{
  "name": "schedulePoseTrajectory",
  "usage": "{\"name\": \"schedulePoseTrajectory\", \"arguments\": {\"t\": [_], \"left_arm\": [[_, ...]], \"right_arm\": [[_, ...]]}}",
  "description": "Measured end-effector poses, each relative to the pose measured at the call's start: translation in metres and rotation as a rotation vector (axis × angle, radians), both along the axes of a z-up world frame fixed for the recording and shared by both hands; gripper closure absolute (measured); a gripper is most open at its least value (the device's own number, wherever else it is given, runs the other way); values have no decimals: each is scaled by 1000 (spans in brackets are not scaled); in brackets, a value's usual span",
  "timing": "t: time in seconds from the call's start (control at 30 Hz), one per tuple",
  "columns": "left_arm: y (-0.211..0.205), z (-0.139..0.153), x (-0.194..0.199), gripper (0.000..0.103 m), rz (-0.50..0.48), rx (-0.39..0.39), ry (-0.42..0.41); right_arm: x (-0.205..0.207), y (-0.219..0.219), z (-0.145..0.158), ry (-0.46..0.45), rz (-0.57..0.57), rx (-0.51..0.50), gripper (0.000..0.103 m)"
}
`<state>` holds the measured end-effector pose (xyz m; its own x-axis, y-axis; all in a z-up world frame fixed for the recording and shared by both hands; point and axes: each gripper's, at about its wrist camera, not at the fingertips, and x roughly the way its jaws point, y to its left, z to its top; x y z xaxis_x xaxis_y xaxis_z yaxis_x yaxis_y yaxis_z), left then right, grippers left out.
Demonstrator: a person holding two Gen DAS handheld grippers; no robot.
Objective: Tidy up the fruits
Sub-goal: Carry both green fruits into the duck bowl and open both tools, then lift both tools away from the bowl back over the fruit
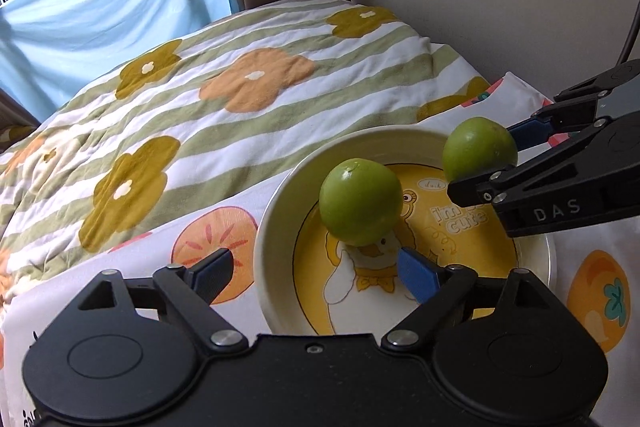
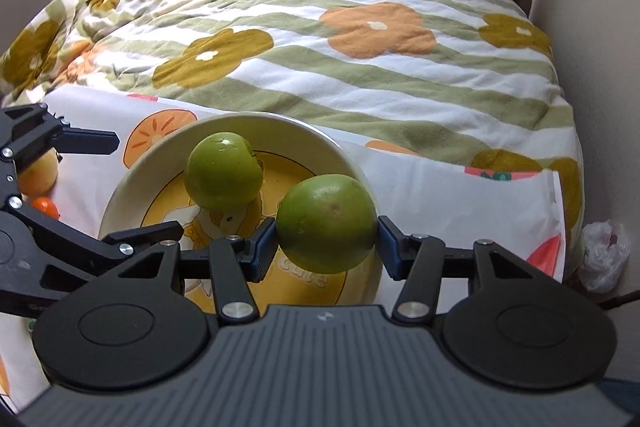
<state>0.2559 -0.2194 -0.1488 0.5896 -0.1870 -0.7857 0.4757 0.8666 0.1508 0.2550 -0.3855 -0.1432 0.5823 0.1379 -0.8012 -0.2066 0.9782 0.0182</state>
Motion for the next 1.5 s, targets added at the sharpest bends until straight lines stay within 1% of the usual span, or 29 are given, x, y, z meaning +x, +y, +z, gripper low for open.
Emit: {"name": "schedulePoseTrajectory", "arguments": {"t": [0.03, 0.1, 0.2, 0.37, 0.4, 0.43, 0.47, 0.5, 0.53, 0.67, 0.83, 1.07, 1.17, 1.4, 1.47, 1.5], "left_arm": [[3, 1, -3, 11, 13, -5, 5], [8, 2, -7, 11, 28, -11, 6], [11, 5, -12, 11, 41, -11, -2], [18, 8, -15, 11, 58, -16, -11], [19, 8, -15, 11, 62, -14, -14], [20, 8, -16, 11, 65, -13, -15], [21, 9, -17, 11, 69, -12, -17], [22, 10, -19, 11, 74, -13, -19], [23, 11, -20, 11, 79, -14, -21], [27, 16, -26, 11, 95, -15, -29], [30, 26, -34, 11, 110, -20, -46], [32, 50, -53, 11, 150, -27, -98], [36, 63, -69, 11, 186, -24, -138], [48, 90, -111, 11, 268, -35, -200], [53, 96, -123, 9, 292, -41, -213], [56, 99, -129, 7, 306, -44, -222]], "right_arm": [[0, 6, -2, -6, 28, -19, 35], [1, 13, -5, -7, 57, -27, 35], [3, 17, -8, -3, 71, -20, 35], [5, 21, -9, -8, 84, -38, 35], [4, 21, -7, -26, 84, -45, 32], [3, 22, -6, -37, 86, -56, 21], [2, 23, -3, -50, 86, -71, 14], [1, 23, -1, -64, 83, -78, 4], [-1, 23, 0, -72, 80, -78, 1], [-4, 19, 4, -63, 56, -56, 1], [-12, 15, 15, -76, 29, -28, 1], [-34, 11, 38, -98, 13, -2, 1], [-47, 9, 49, -107, 7, 13, 1], [-86, 6, 78, -149, -2, 43, 0], [-97, 7, 85, -163, -7, 50, 0], [-103, 7, 88, -168, -12, 54, 0]]}}
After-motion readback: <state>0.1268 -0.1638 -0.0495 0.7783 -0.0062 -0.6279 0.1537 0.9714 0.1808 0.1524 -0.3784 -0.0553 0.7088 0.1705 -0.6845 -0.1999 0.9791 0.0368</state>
